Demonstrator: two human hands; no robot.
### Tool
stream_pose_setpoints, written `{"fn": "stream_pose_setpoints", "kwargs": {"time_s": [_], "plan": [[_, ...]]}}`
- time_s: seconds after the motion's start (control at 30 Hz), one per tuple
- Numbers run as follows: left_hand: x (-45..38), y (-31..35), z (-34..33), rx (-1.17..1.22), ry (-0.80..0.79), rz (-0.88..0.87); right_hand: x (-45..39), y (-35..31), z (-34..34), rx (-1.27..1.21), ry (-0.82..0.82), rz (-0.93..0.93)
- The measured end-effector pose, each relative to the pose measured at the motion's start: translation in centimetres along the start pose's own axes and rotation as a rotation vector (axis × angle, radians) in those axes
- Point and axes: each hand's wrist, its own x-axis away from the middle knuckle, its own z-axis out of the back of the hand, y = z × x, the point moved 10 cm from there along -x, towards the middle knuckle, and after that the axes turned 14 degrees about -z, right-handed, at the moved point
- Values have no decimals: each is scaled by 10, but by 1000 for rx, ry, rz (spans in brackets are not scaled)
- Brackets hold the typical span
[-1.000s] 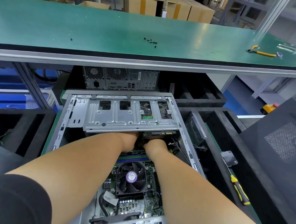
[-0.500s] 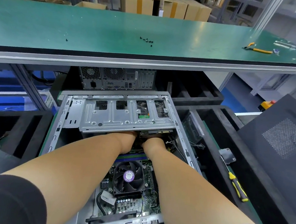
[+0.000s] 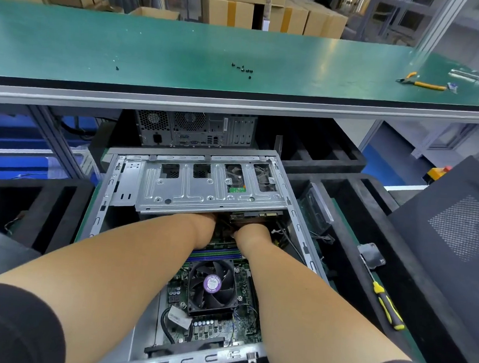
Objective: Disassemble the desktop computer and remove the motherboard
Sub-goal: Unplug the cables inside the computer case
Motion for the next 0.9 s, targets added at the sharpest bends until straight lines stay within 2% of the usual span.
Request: {"fn": "stream_pose_setpoints", "kwargs": {"time_s": [0.17, 0.23, 0.53, 0.67, 0.73, 0.9], "plan": [[20, 17, -11, -197, -244, 36, 3, 1, 0, -38, -27, -11], [26, 17, -13, -232, -277, 56, 5, 3, 0, -65, -35, -19], [60, -5, -15, -186, -249, 104, 10, 13, 8, -258, -5, -73], [74, -8, -13, -84, -242, 78, 12, 7, 10, -55, 87, 8], [80, -6, -9, -65, -245, 28, 13, 9, 9, 20, 74, -14], [96, -8, 6, 63, -149, -79, 18, 9, 14, -22, 123, -20]]}}
